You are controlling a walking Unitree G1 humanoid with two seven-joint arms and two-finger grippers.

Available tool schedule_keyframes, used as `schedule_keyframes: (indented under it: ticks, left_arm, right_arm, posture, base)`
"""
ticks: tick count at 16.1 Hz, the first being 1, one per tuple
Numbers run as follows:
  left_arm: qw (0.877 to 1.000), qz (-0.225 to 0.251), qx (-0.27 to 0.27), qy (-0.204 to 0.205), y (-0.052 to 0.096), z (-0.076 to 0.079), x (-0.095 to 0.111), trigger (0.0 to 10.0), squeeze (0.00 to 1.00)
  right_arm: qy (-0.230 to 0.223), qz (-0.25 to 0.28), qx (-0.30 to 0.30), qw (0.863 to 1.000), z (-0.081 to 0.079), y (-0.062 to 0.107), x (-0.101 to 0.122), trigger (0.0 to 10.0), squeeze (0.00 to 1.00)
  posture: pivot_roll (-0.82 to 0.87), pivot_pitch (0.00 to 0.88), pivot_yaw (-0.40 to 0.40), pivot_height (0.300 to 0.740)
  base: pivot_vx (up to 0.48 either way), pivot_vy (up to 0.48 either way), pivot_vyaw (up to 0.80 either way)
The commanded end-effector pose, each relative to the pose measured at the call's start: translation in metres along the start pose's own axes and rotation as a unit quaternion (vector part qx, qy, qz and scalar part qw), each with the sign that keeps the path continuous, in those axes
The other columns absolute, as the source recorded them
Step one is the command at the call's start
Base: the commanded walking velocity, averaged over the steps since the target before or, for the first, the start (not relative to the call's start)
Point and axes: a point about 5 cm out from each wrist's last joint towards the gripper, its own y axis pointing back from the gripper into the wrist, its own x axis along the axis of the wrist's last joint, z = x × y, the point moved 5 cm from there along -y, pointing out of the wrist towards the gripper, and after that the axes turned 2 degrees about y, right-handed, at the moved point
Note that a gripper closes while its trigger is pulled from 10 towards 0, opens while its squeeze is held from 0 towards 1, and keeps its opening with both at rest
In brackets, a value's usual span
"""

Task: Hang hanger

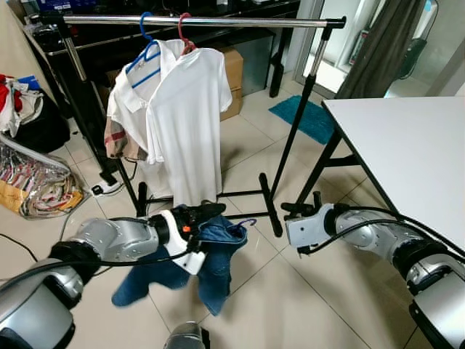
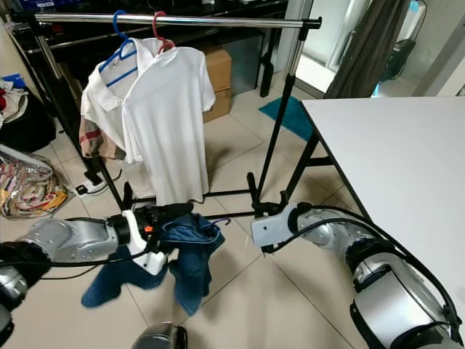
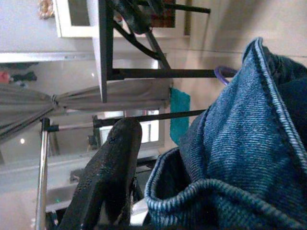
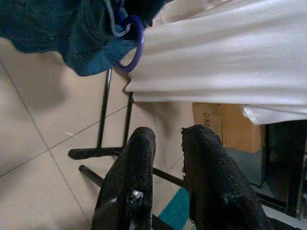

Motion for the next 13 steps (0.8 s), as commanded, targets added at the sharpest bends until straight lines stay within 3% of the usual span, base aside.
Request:
schedule_keyframes:
  ticks: [1,4,9,13]
  left_arm:
    - [0.999,0.015,0.018,-0.025,-0.003,-0.015,0.0,10.0,0.0]
    - [0.999,0.02,0.021,-0.034,-0.003,-0.018,0.0,10.0,0.0]
    - [0.998,0.036,0.026,-0.046,-0.004,-0.021,0.005,10.0,0.0]
    - [0.997,0.05,0.032,-0.057,-0.007,-0.027,0.008,10.0,0.0]
  right_arm:
    - [0.018,0.003,0.014,1.0,0.004,0.0,0.001,10.0,0.0]
    - [0.02,0.005,0.039,0.999,-0.006,-0.001,0.002,10.0,0.0]
    - [-0.011,0.011,0.121,0.993,-0.045,0.003,0.003,10.0,0.0]
    - [-0.023,0.021,0.116,0.993,-0.045,-0.001,0.009,10.0,0.01]
  posture:
    - [0.28,0.021,-0.038,0.74]
    - [0.28,0.023,-0.044,0.74]
    - [0.28,0.026,-0.053,0.74]
    - [0.27,0.027,-0.054,0.74]
  base:
    - [0.0,0.0,0.0]
    - [0.0,0.0,0.0]
    - [0.0,0.0,0.0]
    - [0.0,0.0,0.0]
